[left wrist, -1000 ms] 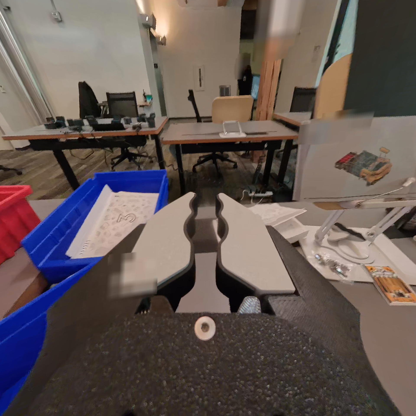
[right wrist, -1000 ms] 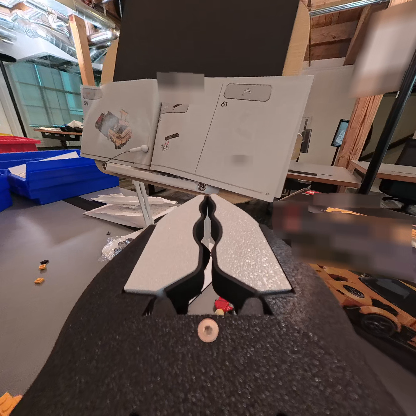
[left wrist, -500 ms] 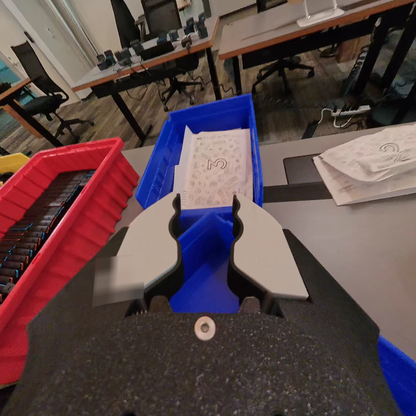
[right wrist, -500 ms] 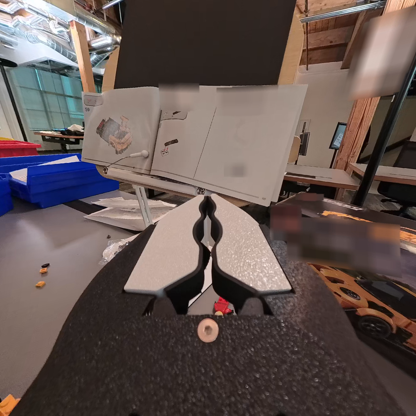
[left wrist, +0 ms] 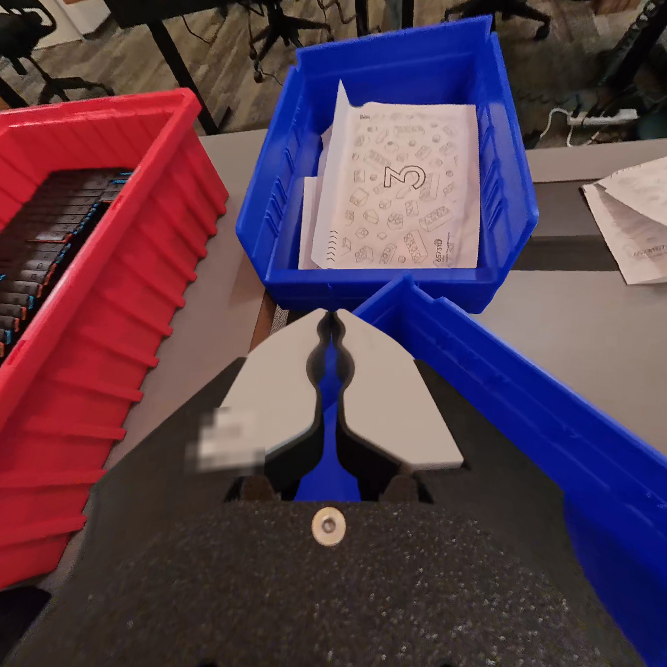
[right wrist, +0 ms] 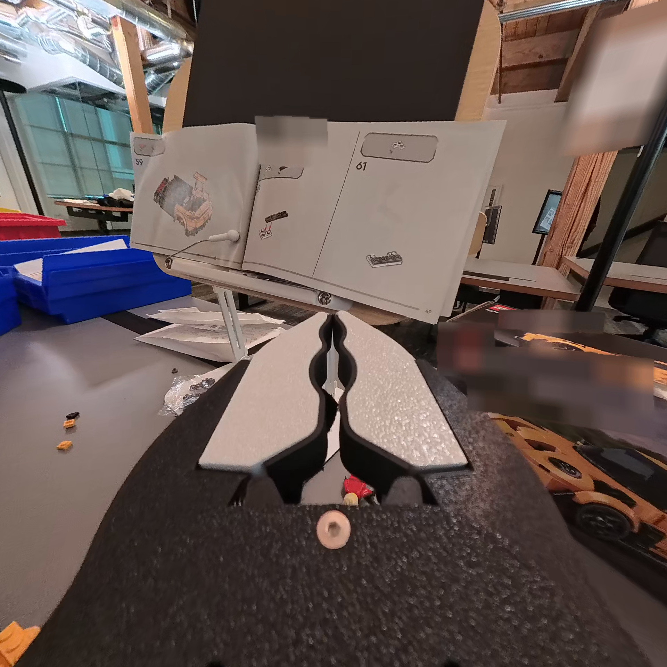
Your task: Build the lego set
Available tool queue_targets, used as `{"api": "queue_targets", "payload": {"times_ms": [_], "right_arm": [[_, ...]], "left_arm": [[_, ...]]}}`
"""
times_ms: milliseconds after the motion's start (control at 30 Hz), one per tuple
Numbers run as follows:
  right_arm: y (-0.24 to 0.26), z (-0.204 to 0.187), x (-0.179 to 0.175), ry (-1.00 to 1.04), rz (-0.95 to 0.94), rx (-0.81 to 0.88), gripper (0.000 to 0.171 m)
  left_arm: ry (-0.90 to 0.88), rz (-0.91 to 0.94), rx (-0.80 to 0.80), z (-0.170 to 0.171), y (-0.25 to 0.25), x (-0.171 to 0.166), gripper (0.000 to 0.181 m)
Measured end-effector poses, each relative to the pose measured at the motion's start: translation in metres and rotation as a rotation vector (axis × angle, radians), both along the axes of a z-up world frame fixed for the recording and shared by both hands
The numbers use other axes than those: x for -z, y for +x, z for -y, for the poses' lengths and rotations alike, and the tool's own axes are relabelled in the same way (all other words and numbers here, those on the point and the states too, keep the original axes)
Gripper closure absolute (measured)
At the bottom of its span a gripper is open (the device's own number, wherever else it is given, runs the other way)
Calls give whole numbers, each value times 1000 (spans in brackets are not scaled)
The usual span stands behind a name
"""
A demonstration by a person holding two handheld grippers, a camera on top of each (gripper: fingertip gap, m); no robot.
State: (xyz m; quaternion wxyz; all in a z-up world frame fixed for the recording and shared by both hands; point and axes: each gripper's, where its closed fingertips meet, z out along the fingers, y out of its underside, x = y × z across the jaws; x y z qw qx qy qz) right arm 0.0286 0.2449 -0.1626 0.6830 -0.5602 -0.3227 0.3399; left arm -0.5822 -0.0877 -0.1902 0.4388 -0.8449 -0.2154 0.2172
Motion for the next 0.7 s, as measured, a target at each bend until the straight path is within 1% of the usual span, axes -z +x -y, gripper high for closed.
{"api": "queue_targets", "payload": {"times_ms": [167,300,333,400,467,600,700], "right_arm": [[-2,0,2,-6,6,-6,171],[-4,3,2,9,19,-10,171],[-4,3,2,12,21,-11,171],[-6,3,3,13,27,-14,171],[-7,3,5,13,36,-18,171],[-11,3,11,12,59,-27,171],[-14,3,16,5,71,-37,171]], "left_arm": [[-30,-6,54,-21,-8,1,181],[-46,19,86,-45,-29,3,181],[-45,43,90,-51,-35,6,175],[-56,92,85,-61,-48,15,163],[-69,114,69,-68,-63,26,160],[-129,237,59,-76,-77,59,149],[-151,261,74,-82,-81,64,155]]}}
